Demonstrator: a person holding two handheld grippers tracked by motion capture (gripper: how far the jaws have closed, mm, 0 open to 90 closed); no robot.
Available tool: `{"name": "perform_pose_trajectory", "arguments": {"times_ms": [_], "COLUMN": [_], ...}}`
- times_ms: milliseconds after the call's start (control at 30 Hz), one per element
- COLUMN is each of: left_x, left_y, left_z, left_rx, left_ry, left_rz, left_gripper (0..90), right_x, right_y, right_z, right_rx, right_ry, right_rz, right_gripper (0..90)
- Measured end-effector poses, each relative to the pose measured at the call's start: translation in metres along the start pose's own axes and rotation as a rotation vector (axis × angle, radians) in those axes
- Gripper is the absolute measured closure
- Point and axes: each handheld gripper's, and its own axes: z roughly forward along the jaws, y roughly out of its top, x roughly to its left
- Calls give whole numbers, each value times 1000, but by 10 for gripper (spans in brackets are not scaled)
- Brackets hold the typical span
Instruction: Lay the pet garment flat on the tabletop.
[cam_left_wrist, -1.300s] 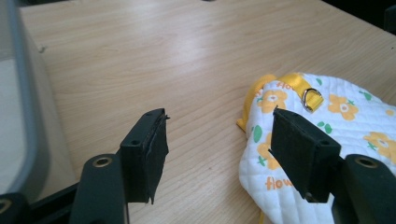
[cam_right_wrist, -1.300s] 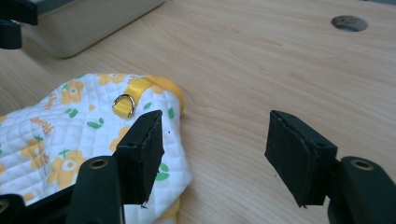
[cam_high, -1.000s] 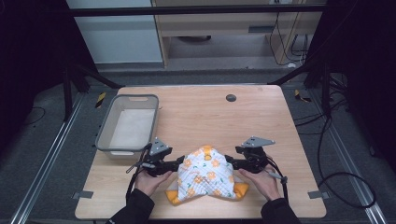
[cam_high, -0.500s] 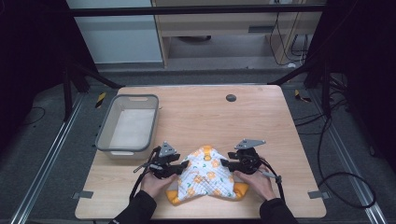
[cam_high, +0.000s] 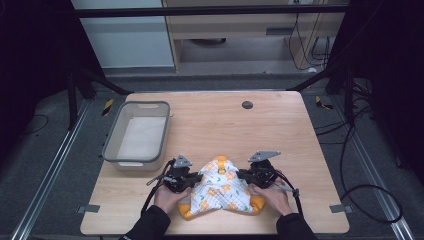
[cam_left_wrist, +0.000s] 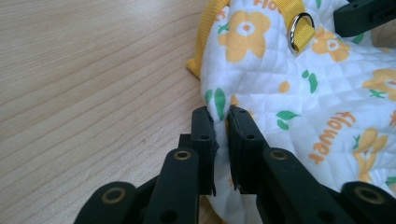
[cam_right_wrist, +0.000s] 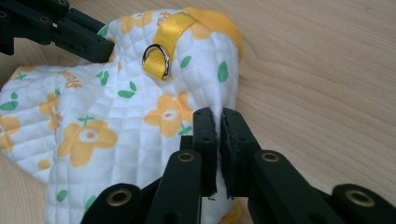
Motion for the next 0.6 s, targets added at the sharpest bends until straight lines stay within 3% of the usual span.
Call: {"name": "perform_pose_trajectory", "arguments": {"times_ms": [233,367,500,600], "left_x": [-12,-22,-27,-25], "left_y": [15,27,40,53], "left_z": [-30,-49,-60,-62], "left_rx": [-102,-161,-197,-229], "left_ry": [-13,-11,6,47], "left_rz": [30,76,104,109], "left_gripper": [826,825,824,823], "right_x": [10,16,22,22], "right_y": [8,13,21,33], "right_z": [-29,-50,-63,-68], "right_rx": [-89,-152,-206,-240], "right_ry": [5,11,8,-15], "right_rz": [-37,-59,-77,-81], "right_gripper": [885,886,885,883]}}
